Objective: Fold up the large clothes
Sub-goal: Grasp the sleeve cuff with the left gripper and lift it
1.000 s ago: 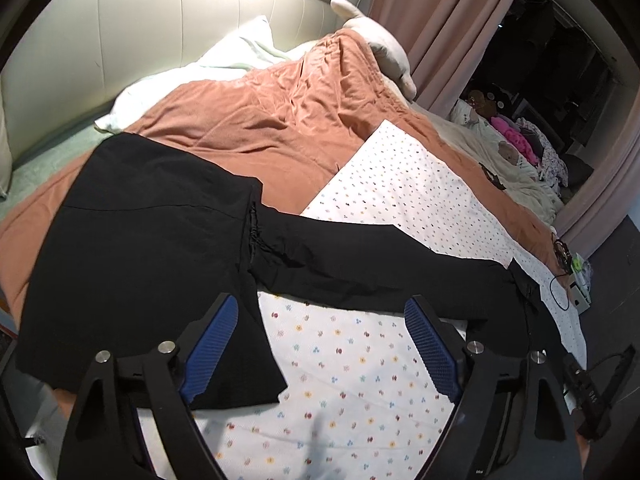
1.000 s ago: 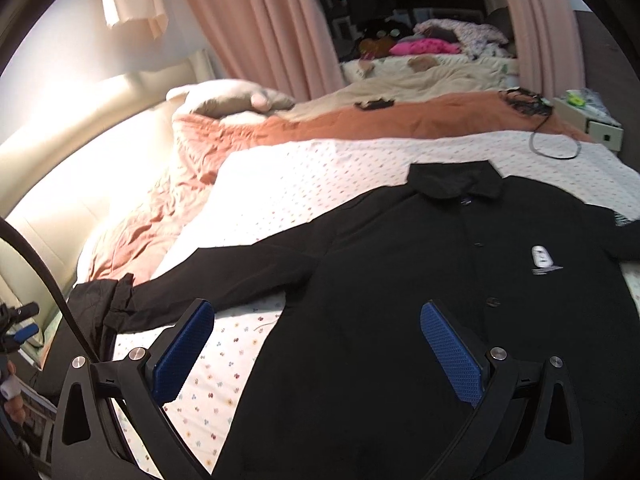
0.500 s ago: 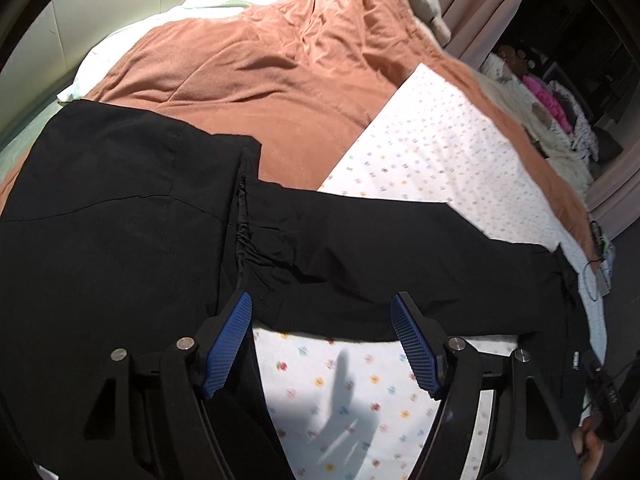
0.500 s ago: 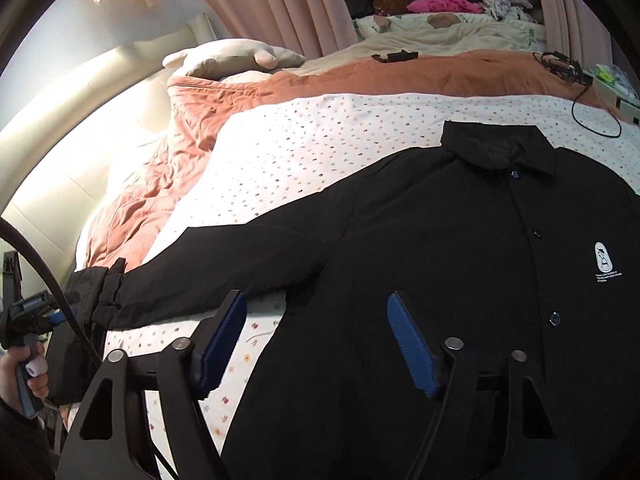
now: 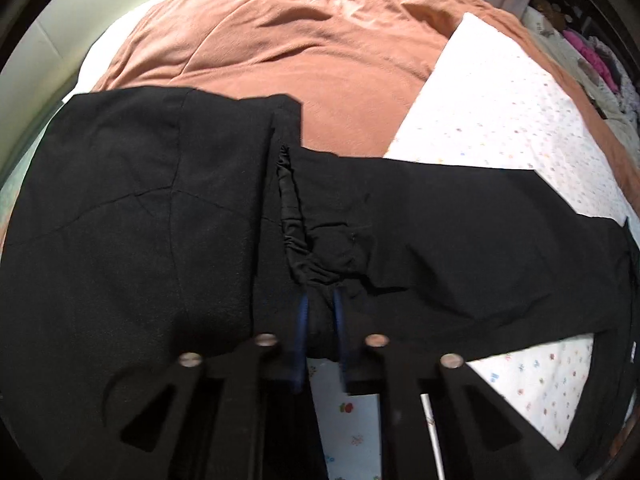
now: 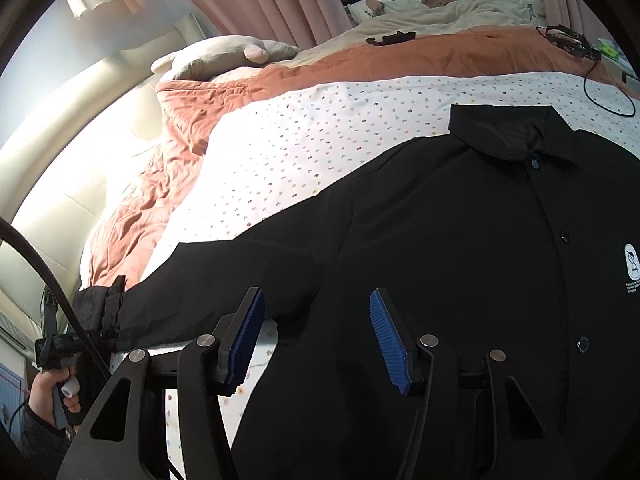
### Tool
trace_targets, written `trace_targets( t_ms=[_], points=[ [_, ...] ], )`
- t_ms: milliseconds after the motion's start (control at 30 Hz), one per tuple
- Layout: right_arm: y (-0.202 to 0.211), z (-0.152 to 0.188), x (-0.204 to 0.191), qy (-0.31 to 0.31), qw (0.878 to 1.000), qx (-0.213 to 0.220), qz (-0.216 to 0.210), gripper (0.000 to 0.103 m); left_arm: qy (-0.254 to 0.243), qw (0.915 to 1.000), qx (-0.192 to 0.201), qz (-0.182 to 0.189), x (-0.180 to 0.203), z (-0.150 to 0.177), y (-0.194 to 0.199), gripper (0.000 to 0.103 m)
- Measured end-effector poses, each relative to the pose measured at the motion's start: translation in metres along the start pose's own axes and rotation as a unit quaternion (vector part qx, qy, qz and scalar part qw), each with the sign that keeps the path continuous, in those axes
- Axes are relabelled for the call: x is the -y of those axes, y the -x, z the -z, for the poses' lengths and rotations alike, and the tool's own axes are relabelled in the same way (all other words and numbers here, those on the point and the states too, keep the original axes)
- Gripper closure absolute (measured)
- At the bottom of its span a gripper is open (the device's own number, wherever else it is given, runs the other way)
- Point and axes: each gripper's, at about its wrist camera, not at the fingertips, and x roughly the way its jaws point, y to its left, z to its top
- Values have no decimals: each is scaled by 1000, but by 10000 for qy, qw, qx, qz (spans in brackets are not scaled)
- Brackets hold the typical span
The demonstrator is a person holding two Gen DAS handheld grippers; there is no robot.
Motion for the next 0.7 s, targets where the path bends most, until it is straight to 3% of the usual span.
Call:
trace_targets(
  t_ms=[133, 200, 267, 533, 700],
  points=[
    [-18, -1, 5, -162, 9997, -43, -149, 63, -160, 9993, 298, 169, 4, -2, 33, 93],
    [-33, 0, 9, -270, 9992, -173, -249, 74, -134, 9984, 463, 288, 4, -5, 52, 94],
    [-45, 0, 15, -393, 9983, -276, -322, 78, -167, 9971, 649, 353, 5, -9, 74, 94],
    [-109, 4, 37, -863, 9912, -837, -550, 81, -591, 9878, 1357, 487, 42, -27, 165, 95],
    [-111, -2, 47, -1118, 9863, -940, -770, 81, -903, 9793, 1670, 699, 89, -42, 212, 95]
  ],
)
